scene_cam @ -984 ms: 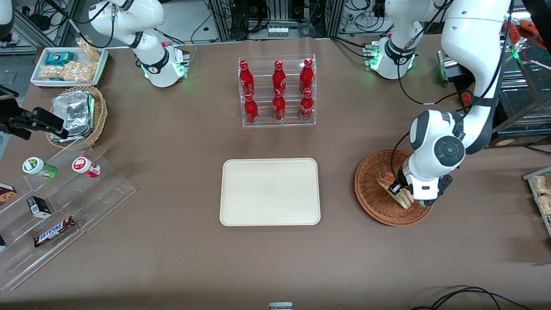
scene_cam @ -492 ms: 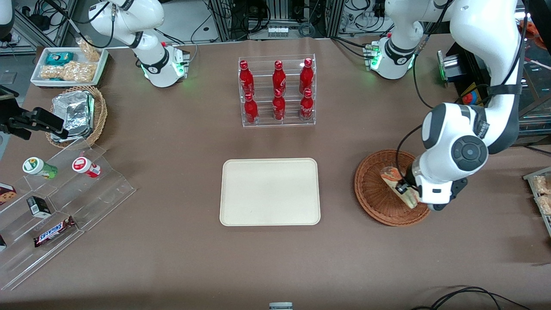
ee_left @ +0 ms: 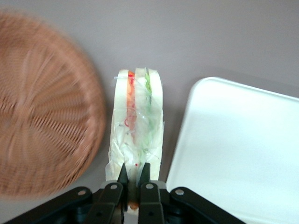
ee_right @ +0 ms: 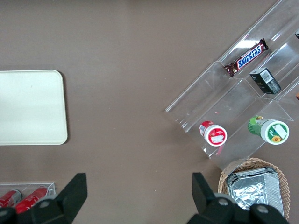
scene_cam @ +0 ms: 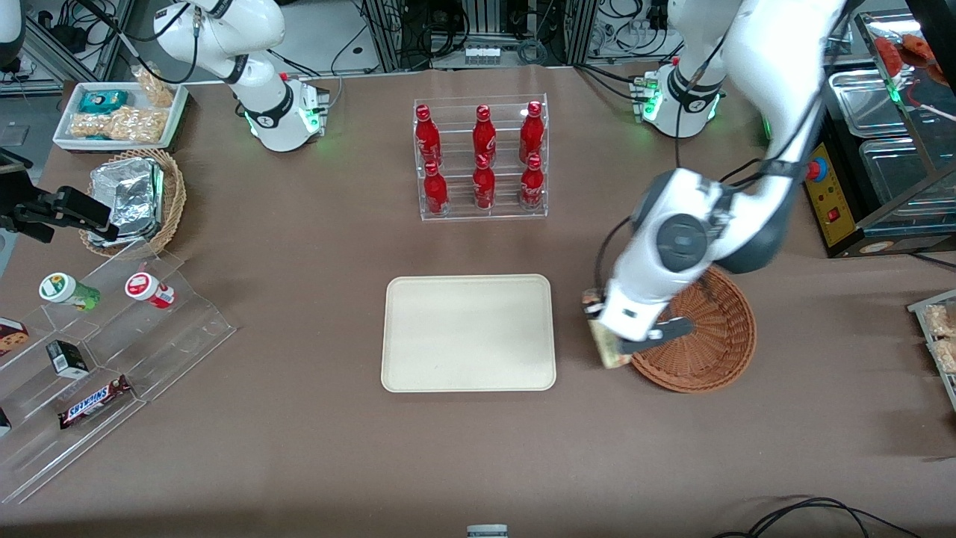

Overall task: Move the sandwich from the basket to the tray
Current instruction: 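Carry the sandwich with the left gripper over the cream tray, then lower the sandwich onto the tray and open the left gripper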

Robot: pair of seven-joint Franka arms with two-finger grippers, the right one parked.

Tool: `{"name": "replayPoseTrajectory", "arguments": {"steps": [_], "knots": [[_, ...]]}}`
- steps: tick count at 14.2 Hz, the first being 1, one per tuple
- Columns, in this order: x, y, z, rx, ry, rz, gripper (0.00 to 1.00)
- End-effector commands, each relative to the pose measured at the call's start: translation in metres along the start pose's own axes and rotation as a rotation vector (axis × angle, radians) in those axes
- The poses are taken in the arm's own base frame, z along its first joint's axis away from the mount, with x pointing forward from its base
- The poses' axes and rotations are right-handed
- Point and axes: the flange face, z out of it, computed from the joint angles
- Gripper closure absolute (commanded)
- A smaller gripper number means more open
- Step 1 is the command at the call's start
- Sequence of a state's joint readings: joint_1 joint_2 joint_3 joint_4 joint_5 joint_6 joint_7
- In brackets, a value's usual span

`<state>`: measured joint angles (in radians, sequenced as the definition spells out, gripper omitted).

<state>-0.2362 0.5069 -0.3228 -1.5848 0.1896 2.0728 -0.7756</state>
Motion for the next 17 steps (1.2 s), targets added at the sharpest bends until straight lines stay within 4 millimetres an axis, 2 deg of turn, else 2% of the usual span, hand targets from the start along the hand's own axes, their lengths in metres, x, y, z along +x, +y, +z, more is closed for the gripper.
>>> {"name": "replayPoseTrajectory", "arguments": {"steps": [1, 2, 5, 7, 11, 14, 17], "knots": [[0.008, 0.067, 0.014, -0.017, 0.055, 0.068, 0.92], [0.006, 0.087, 0.022, -0.040, 0.052, 0.058, 0.93], [-0.018, 0.143, 0.042, -0.093, 0.048, 0.059, 0.93], [-0.031, 0.163, 0.049, -0.130, 0.061, 0.055, 0.93], [-0.046, 0.185, 0.066, -0.170, 0.063, -0.005, 0.93], [-0.059, 0.196, 0.065, -0.183, 0.045, 0.020, 0.93], [-0.064, 0.198, 0.069, -0.190, 0.019, 0.025, 0.93]]}}
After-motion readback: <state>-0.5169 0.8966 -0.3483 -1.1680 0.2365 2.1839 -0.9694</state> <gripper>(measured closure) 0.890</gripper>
